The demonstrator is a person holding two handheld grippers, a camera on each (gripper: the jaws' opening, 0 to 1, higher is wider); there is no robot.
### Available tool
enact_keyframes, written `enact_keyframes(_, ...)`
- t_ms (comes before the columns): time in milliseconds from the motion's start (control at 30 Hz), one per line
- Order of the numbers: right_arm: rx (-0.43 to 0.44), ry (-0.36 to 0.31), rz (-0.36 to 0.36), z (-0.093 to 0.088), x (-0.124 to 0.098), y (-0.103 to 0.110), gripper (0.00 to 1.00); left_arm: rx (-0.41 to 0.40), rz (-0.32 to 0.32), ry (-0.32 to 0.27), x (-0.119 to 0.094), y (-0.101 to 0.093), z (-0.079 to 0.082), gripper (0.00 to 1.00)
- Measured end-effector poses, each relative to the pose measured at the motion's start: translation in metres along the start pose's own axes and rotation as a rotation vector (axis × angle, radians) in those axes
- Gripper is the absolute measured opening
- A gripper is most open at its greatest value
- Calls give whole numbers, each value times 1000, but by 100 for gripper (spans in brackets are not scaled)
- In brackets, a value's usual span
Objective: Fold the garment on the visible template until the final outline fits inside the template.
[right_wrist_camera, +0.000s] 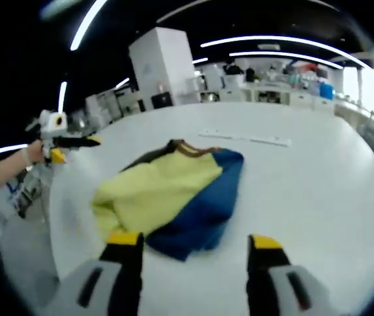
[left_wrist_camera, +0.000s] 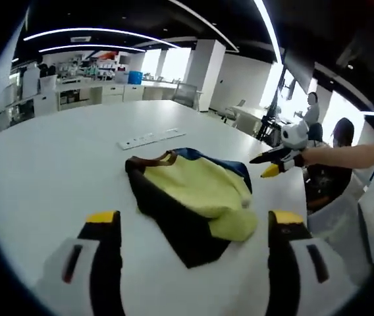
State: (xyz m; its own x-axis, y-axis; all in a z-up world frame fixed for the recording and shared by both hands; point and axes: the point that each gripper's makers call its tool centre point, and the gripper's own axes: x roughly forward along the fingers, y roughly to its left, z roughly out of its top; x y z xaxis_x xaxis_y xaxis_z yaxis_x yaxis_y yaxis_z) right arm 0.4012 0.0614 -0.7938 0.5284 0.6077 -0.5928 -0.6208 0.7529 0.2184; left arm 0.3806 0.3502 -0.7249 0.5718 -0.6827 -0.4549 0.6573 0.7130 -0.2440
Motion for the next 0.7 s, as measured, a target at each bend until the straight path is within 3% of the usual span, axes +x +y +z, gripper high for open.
enact_keyframes(500, 74, 59, 16, -27, 14, 4, 31, -35, -2, -17, -9, -6, -8, 87)
enact_keyframes(700, 106, 38, 4, -23, 21, -4, 23, -47, 3, -15, -13, -7, -12, 85)
